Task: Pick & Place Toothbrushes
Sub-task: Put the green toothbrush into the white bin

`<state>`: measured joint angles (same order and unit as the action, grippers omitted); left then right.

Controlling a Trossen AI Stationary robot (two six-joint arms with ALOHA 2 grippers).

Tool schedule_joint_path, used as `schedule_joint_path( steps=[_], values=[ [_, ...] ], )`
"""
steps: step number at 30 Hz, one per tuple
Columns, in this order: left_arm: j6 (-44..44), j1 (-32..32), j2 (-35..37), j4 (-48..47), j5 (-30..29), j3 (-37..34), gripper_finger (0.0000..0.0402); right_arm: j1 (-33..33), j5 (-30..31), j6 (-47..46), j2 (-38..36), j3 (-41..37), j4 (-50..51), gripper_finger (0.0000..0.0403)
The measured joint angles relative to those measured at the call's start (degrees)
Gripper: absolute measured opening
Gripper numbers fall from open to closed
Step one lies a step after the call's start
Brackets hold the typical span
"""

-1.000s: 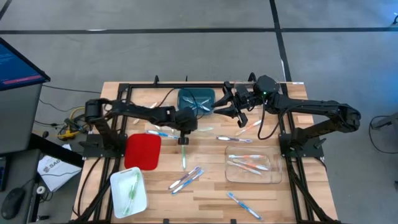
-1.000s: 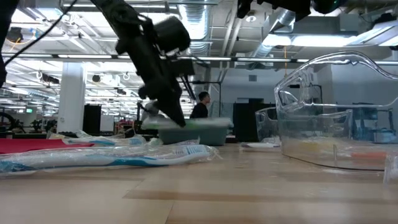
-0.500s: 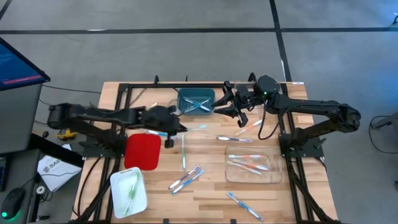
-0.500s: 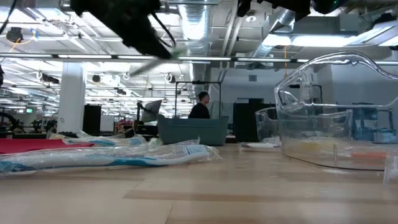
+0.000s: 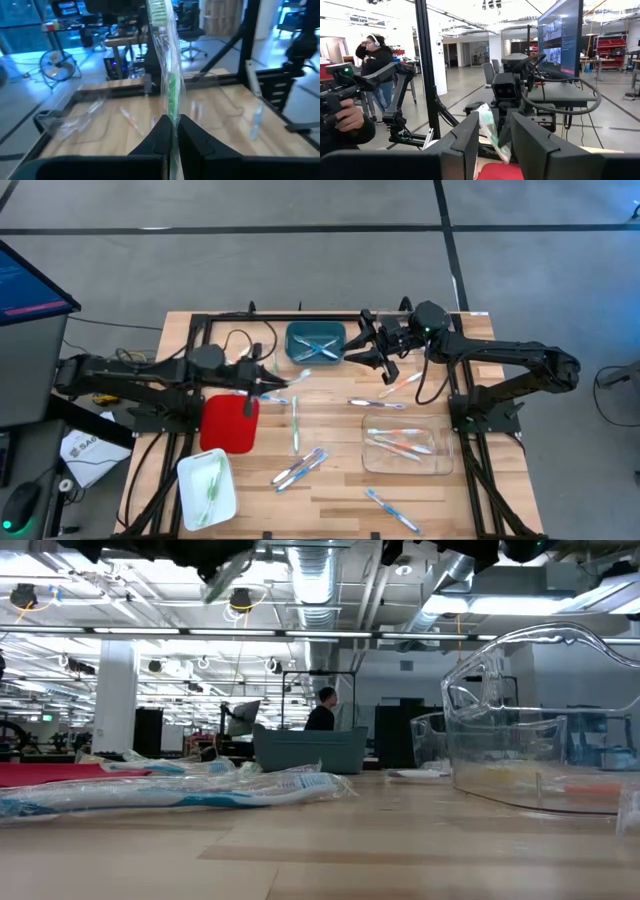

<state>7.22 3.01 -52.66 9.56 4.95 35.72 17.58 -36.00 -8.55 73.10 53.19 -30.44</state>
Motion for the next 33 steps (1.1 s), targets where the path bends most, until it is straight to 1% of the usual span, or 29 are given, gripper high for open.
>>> schedule_joint_path(
  steps=[5, 10, 15, 18, 20, 23, 26, 33],
  values=[
    [-0.65, -0.76, 0.56, 5.28, 3.60, -0.63, 0.0006, 0.00, 0.00, 0.02, 0.06, 0.00, -0.03, 0.0108],
    [-1.24, -1.98, 0.22, 11.38, 5.55, -0.70, 0.0006, -0.43, 0.01, 0.88, 0.35, 0.00, -0.13, 0.0108],
    [-1.67, -2.01, -0.43, 18.01, 5.99, -0.68, 0.0006, -3.21, 0.02, 7.03, 0.35, 0.00, -1.40, 0.0108],
    [-1.69, -2.01, -0.81, 21.39, 5.99, -0.68, 0.0006, -5.86, 0.08, 13.63, 0.37, 0.00, -1.66, 0.0108],
    [-1.65, -2.01, -1.61, 23.97, 5.97, -0.53, 0.0006, -7.91, 1.30, 17.81, 1.28, 0.05, -2.12, 0.0108],
    [-1.63, -2.01, -2.15, 23.73, 5.97, -0.61, 0.0006, -10.20, 5.07, 22.66, 2.50, -0.02, -2.16, 0.0108],
    [-1.72, -1.99, -2.78, 23.39, 6.10, -0.61, 0.0006, -11.26, 8.09, 23.73, 2.88, 0.00, -3.28, 0.0108],
    [-2.32, -1.97, -2.72, 23.58, 8.01, -0.61, 0.0006, -11.10, 8.51, 23.65, 3.04, -0.01, -3.43, 0.0108]
  ],
)
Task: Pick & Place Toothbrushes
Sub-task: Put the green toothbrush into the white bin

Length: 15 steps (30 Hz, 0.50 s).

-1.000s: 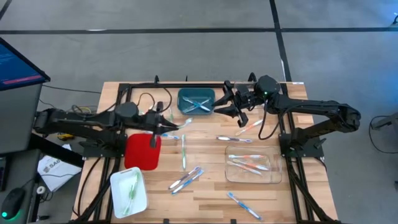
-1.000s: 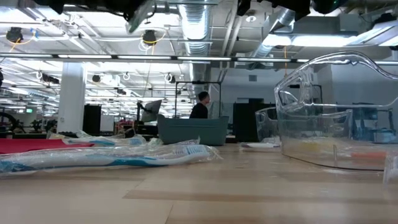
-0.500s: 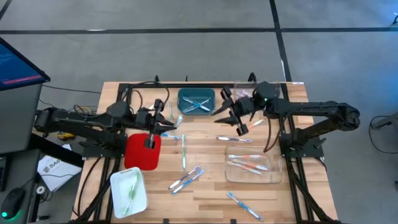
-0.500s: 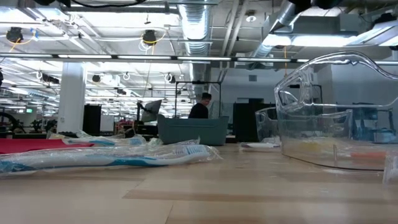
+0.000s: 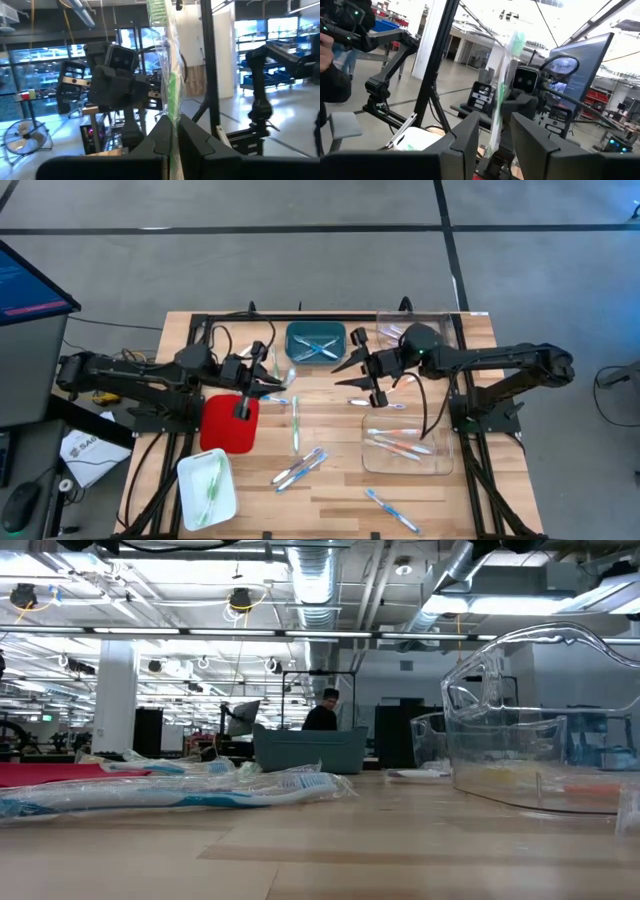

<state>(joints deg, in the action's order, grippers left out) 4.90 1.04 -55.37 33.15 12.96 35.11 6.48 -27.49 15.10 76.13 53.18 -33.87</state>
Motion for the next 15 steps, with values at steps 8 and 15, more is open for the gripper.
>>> schedule_joint_path(
  steps=[8, 15],
  values=[
    [-0.86, 0.00, 1.25, -6.58, 8.49, 0.33, 0.0006, 0.02, -0.02, -0.10, -0.02, 0.01, 0.65, 0.0108],
    [3.30, -4.53, 3.15, -36.76, 10.99, 6.97, 0.0006, 0.25, 0.68, -0.11, -0.02, 0.01, 1.39, 0.0108]
  ],
)
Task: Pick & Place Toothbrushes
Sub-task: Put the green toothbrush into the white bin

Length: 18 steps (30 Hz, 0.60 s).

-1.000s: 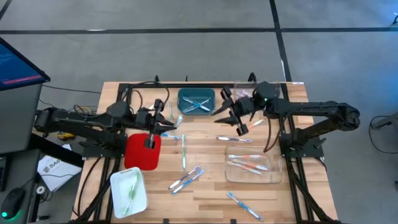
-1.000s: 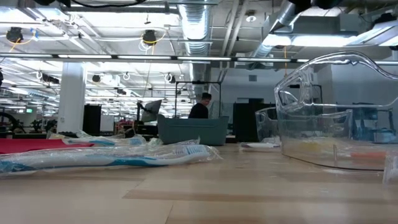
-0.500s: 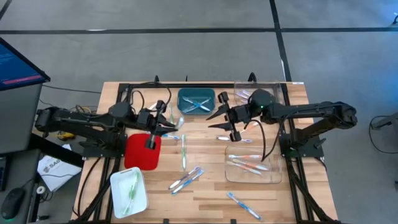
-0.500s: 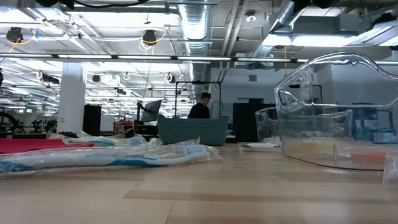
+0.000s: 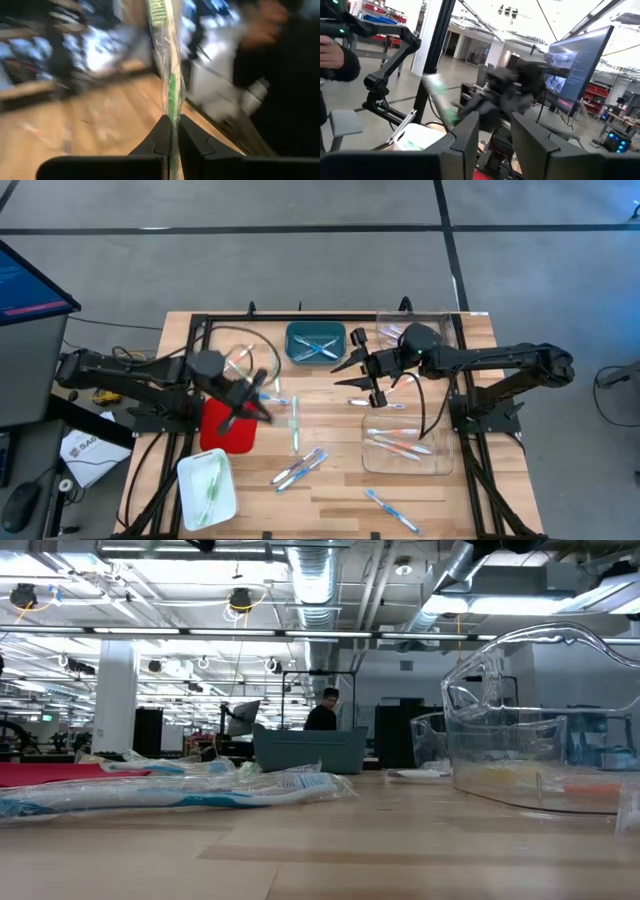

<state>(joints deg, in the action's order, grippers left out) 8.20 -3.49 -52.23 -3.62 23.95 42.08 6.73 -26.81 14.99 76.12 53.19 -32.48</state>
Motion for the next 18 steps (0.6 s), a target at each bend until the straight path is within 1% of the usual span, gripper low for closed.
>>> schedule_joint_path(
  steps=[3, 5, 10, 13, 16, 18],
  values=[
    [2.00, -5.66, -0.12, -9.15, -1.01, 2.92, 0.0006, 0.66, 0.02, 0.00, 0.00, 0.00, 0.51, 0.0108],
    [2.35, -9.90, -0.13, -14.38, -3.95, 4.66, 0.0006, 1.30, 0.13, -0.30, 0.00, 0.00, 0.94, 0.0108],
    [1.56, -19.40, -0.13, -22.24, -12.51, 6.43, 0.0006, 3.30, 0.15, -4.76, 0.00, 0.00, 0.93, 0.0108],
    [-2.45, -24.85, -0.43, -25.31, -16.85, 6.45, 0.0006, 4.68, 0.14, -5.01, 0.00, 0.00, 0.94, 0.0108],
    [-9.46, -29.25, -1.03, -27.66, -21.88, 6.45, 0.0006, 5.92, 0.15, -5.16, 0.00, 0.00, 0.93, 0.0108],
    [-14.38, -31.68, -1.43, -27.77, -23.92, 6.45, 0.0006, 6.54, 0.15, -5.16, 0.00, 0.00, 0.93, 0.0108]
  ],
)
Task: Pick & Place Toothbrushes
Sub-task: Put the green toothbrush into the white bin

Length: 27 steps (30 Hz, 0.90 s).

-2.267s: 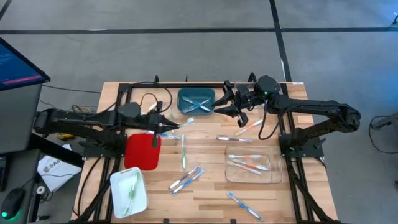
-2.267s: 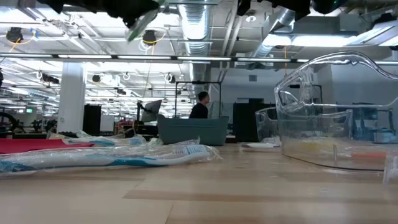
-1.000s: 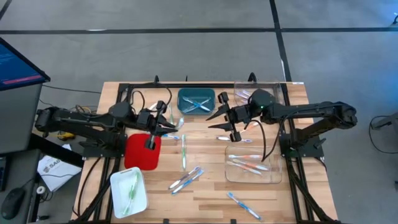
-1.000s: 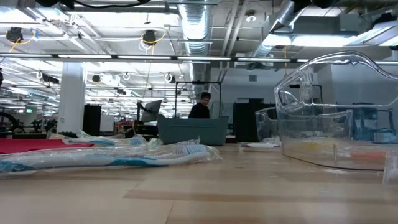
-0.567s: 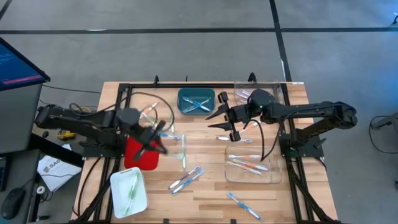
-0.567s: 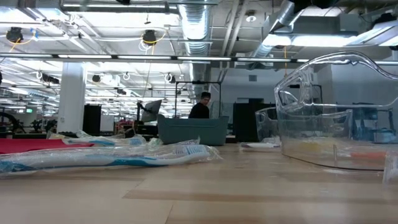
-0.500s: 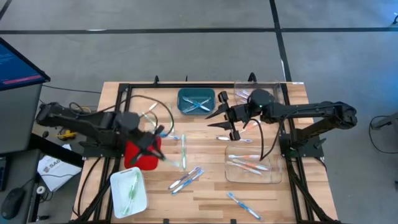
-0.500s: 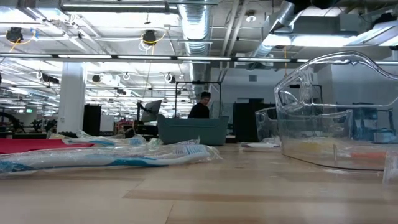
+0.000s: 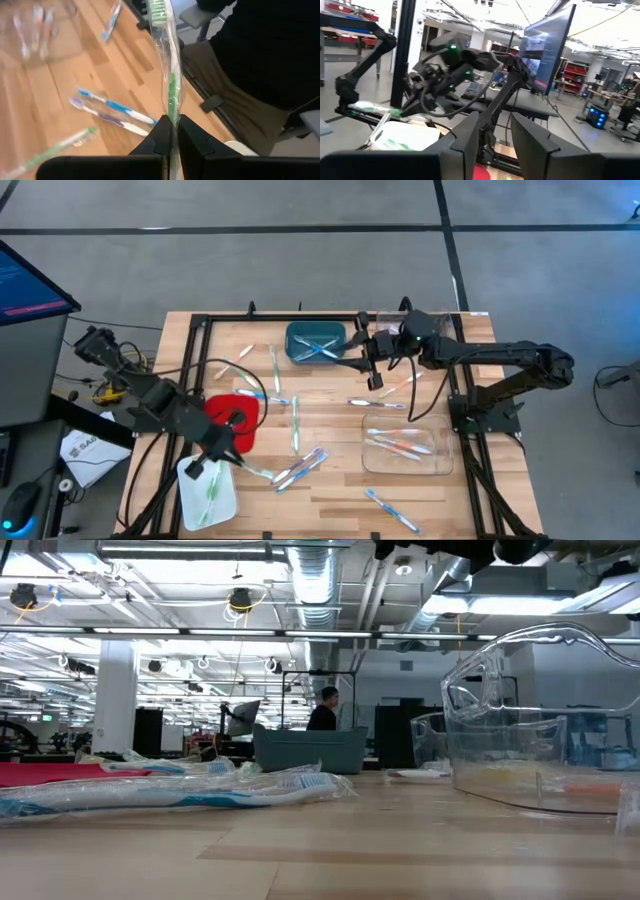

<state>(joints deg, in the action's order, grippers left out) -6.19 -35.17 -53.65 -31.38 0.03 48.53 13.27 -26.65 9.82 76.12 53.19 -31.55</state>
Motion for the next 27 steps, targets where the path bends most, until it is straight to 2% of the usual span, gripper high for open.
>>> schedule_joint_path(
  steps=[13, 21, 27],
  values=[
    [-25.56, -12.77, -6.45, -0.73, -8.89, 0.00, 0.0006, 0.60, 0.00, 0.19, 0.00, 0.00, -6.00, 0.0108],
    [-33.22, -17.76, -8.43, -0.69, -9.60, 0.00, 0.0006, 1.18, 0.00, 1.14, 0.00, 0.04, -7.91, 0.0108],
    [-33.52, -23.65, -8.39, -1.86, -10.49, -0.55, 0.0006, 1.93, 0.00, 1.25, 0.00, 0.04, -8.02, 0.0108]
  ],
)
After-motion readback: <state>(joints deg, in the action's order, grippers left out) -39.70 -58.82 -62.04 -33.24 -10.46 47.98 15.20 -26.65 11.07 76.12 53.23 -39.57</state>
